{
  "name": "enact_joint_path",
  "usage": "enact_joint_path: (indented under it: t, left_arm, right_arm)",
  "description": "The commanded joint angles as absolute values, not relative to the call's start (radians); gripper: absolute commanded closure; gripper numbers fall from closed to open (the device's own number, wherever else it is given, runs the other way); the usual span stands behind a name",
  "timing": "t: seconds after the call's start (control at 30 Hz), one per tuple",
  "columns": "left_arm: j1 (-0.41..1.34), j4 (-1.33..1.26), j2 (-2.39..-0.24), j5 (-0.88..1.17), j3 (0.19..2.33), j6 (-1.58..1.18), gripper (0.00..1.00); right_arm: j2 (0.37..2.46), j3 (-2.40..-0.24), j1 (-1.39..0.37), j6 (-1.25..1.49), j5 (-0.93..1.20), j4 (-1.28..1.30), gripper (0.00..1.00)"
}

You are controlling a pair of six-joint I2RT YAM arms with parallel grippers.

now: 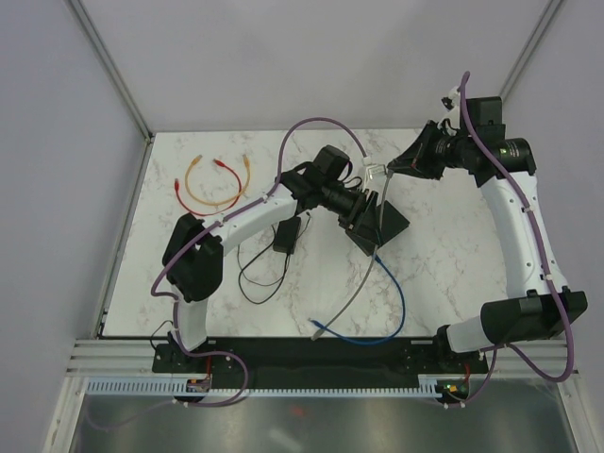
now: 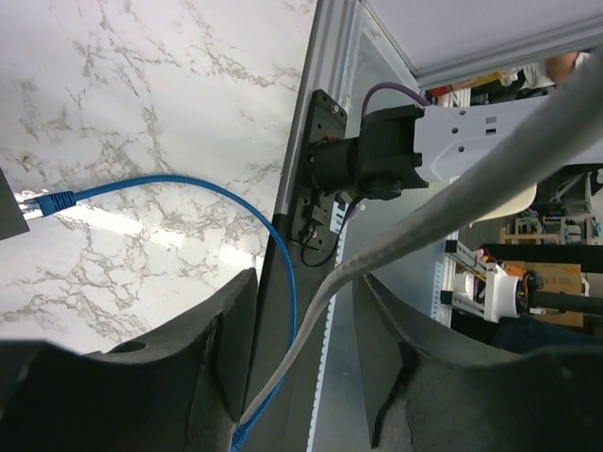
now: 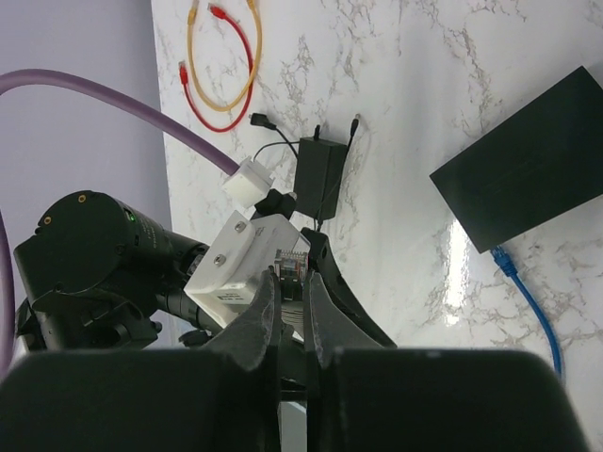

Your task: Pull the plug from the switch port

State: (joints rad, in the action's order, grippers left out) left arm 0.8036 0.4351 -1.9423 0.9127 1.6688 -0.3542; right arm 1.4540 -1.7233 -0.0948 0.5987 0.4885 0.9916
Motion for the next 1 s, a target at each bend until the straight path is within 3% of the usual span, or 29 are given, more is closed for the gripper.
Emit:
enact_joint_path:
  t: [0.0,0.1,0.17,0.27,0.3,0.37,0.4,0.57,0.97]
  left_arm:
    - [0.807,0.445,-1.951,0.913,1.72,-0.345,0.49]
    - [0.808,0.445,-1.965,0.92,1.738,-0.348,0.84]
    - [0.805,0.445,-1.951,0.904,1.736,-0.345,0.98]
    - [0.805,0.443,-1.919,0.861,1.724,-0.338,0.98]
    - [0.802,0.445,-1.887,0.823,1.712,-0.324,0.98]
    - [0.801,0.445,-1.844,0.778,1.698,-0.307,0.98]
    - [0.796,0.445,-1.804,0.758,1.694,-0.295,0.98]
    - [0.752,0.46,-1.711,0.655,1.693,-0.288,0.98]
    - [0.459,0.512,-1.67,0.624,1.859,-0.408,0.98]
  right_arm:
    - [1.405,-1.743,-0.086,0.657,0.538,0.928,1.0]
    - [1.401,-1.735,-0.064,0.661,0.557,0.925,1.0]
    - [1.397,-1.73,-0.063,0.661,0.56,0.925,1.0]
    - [1.396,-1.726,-0.054,0.655,0.561,0.927,1.0]
    - [1.396,-1.723,-0.046,0.647,0.555,0.93,0.95]
    - [1.396,-1.724,-0.038,0.638,0.54,0.936,0.82]
    - [1.396,-1.727,-0.032,0.623,0.529,0.945,0.69]
    - [1.396,-1.73,-0.025,0.586,0.486,0.995,0.42]
    - [1.397,-1.709,-0.023,0.565,0.491,1.009,0.39]
